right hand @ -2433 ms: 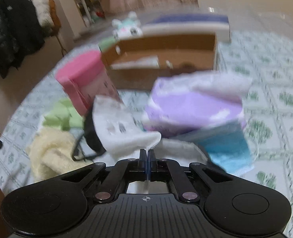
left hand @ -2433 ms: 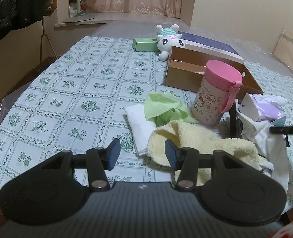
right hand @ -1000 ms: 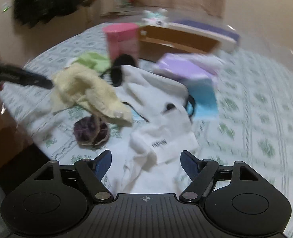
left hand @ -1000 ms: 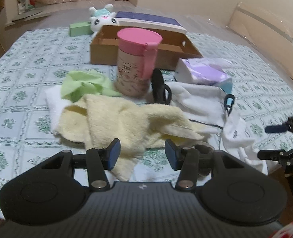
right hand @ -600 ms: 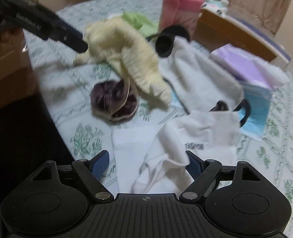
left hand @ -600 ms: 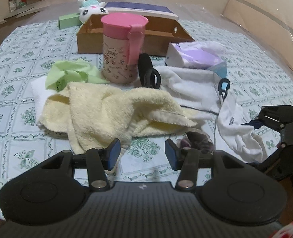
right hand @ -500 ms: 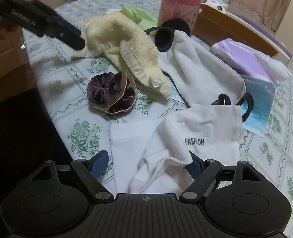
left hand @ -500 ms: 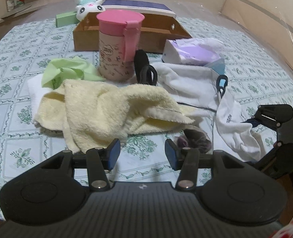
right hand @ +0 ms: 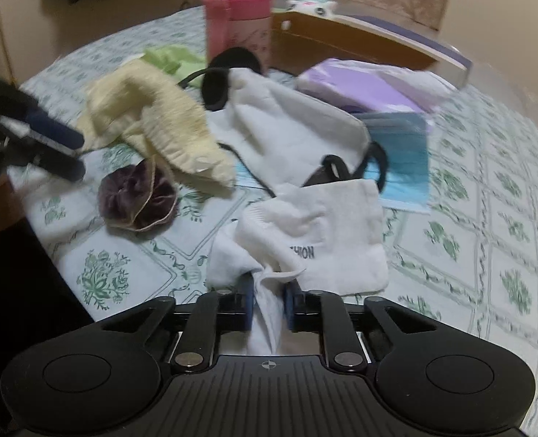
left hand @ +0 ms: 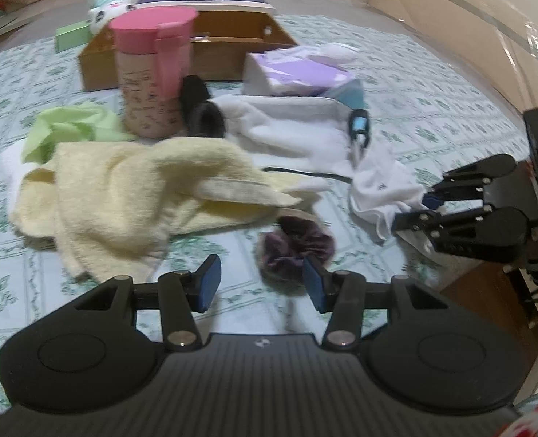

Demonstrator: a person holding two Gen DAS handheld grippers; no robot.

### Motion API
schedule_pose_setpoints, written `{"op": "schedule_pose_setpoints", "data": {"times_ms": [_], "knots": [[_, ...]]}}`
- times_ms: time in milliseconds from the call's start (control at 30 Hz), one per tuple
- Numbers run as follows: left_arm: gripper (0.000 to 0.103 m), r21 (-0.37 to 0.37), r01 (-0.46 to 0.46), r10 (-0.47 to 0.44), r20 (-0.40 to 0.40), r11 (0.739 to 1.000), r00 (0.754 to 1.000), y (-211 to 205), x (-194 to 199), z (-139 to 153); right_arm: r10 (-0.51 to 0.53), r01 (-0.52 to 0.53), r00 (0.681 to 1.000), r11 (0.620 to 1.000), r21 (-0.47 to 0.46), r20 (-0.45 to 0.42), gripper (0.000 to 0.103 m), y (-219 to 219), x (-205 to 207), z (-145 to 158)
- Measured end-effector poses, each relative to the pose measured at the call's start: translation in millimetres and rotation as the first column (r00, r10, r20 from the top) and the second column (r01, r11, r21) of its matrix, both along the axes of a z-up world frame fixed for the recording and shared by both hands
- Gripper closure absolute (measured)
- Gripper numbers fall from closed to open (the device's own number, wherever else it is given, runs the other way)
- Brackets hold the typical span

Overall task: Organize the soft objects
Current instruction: 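Grasp the white FASHION sock with the right gripper while the left grasps the purple scrunchie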

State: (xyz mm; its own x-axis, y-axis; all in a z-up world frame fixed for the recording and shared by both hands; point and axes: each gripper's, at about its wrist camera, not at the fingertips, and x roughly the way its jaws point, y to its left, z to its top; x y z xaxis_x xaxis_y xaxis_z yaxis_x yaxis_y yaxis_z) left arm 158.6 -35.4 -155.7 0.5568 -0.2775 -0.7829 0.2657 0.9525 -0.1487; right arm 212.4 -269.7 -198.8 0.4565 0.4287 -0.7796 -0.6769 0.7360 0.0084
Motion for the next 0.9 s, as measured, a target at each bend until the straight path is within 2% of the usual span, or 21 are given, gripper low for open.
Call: {"op": "schedule_pose_setpoints", "data": {"times_ms": [133, 200, 433, 567, 700, 767, 900], "knots": [[0.046, -0.027, 0.034, -0.034, -0.018, 0.999, 0.999, -14.3, 4.7, -8.1, -0.069, 0.070, 0.997, 0.997, 0.040, -0.023, 0.088, -6.6, -2.6, 0.9], [0.046, -0.033, 0.036, -0.036, -0.025, 0.999, 0.999, -21.1, 9.9, -13.0, -0.101, 0.102, 0.994, 0.993, 0.060, -0.034, 0.088, -9.1, -3.9, 0.6], [0.045, 0.051, 0.035, -0.035, -0.017, 0.998, 0.999, -43.0, 22.0, -28.4, -0.152, 0.156, 0.987, 0.984, 0.084, -0.049, 0.088, -12.4, -6.4, 0.5], [0.049, 0.061, 0.024, -0.023, -0.015, 0.998, 1.000, -45.8, 26.7, -34.5, -0.156, 0.160, 0.986, 0.983, 0.086, -0.056, 0.088, -12.1, -5.0, -0.9], [0.062, 0.064, 0.017, -0.017, -0.007, 0.998, 1.000, -44.7, 27.2, -36.9, -0.158, 0.163, 0.985, 0.983, 0.087, -0.064, 0.088, -12.3, -3.8, -1.5], [0.072, 0.072, 0.017, -0.017, 0.000, 0.997, 1.000, -44.8, 27.0, -37.2, -0.160, 0.165, 0.985, 0.983, 0.084, -0.064, 0.088, -11.6, -3.6, -1.5], [0.078, 0.066, 0.025, -0.026, 0.002, 0.998, 1.000, -44.1, 25.7, -34.8, -0.164, 0.168, 0.985, 0.983, 0.077, -0.055, 0.088, -10.1, -4.8, -1.0]]}}
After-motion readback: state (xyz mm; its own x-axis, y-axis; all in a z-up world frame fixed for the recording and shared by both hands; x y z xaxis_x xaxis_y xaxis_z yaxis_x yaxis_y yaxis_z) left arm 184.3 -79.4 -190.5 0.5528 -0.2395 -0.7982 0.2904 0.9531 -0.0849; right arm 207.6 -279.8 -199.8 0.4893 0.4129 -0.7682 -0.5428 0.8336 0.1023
